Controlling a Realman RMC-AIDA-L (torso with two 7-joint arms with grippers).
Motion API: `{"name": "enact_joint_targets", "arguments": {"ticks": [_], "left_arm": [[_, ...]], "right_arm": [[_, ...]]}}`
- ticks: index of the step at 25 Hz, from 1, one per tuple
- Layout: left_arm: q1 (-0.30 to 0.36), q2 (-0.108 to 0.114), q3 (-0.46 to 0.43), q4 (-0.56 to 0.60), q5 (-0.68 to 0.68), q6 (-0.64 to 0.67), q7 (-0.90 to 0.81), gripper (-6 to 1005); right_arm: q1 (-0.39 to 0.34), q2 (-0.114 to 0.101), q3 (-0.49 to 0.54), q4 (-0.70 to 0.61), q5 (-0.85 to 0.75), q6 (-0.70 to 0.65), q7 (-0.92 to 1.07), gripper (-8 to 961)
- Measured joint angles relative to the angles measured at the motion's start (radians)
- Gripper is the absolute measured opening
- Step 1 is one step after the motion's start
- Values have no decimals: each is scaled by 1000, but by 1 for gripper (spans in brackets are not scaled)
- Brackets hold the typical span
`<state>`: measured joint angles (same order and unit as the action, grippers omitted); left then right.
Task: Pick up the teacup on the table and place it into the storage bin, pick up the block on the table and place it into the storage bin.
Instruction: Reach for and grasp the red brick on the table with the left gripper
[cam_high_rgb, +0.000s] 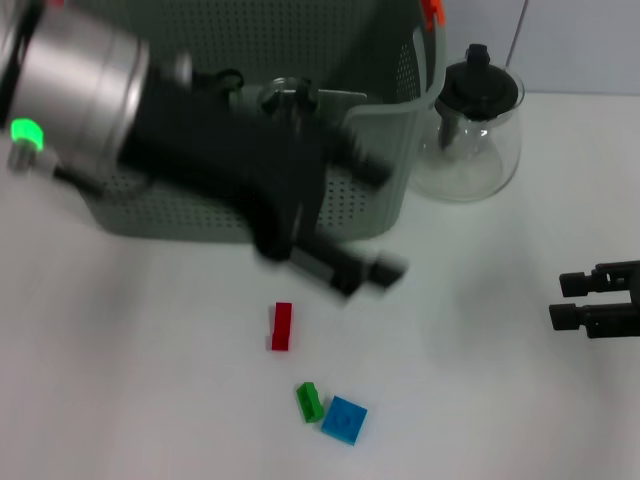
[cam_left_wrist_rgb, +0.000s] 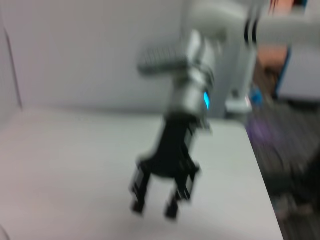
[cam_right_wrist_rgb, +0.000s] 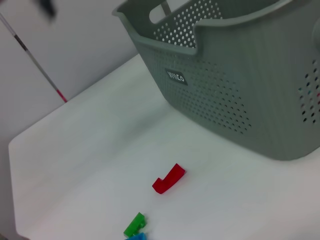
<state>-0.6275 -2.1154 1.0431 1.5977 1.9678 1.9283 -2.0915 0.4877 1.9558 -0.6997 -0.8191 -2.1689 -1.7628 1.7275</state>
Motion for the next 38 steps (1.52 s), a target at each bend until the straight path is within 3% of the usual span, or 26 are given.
{"name": "enact_joint_targets", "arguments": {"ticks": [7,11,17,25,38], "left_arm": [[50,-52,232,-7,350,-29,104,897],[32,-54,350,-79,461,-128,116,896],[0,-55,456,-198,605,-335,104,896],[-27,-56,519,-334,673,-478,73,895],[-30,-58,547,-396,699,-541,70,894]], "right_arm": [[3,6,-7,1,0,0,2,659],[3,9,-7,7,0,0,3,659],[5,12,-7,27,-1,2,13,658],[6,17,-8,28,-3,11,25,659],[14,21,-8,28,-23,28,26,658]]}}
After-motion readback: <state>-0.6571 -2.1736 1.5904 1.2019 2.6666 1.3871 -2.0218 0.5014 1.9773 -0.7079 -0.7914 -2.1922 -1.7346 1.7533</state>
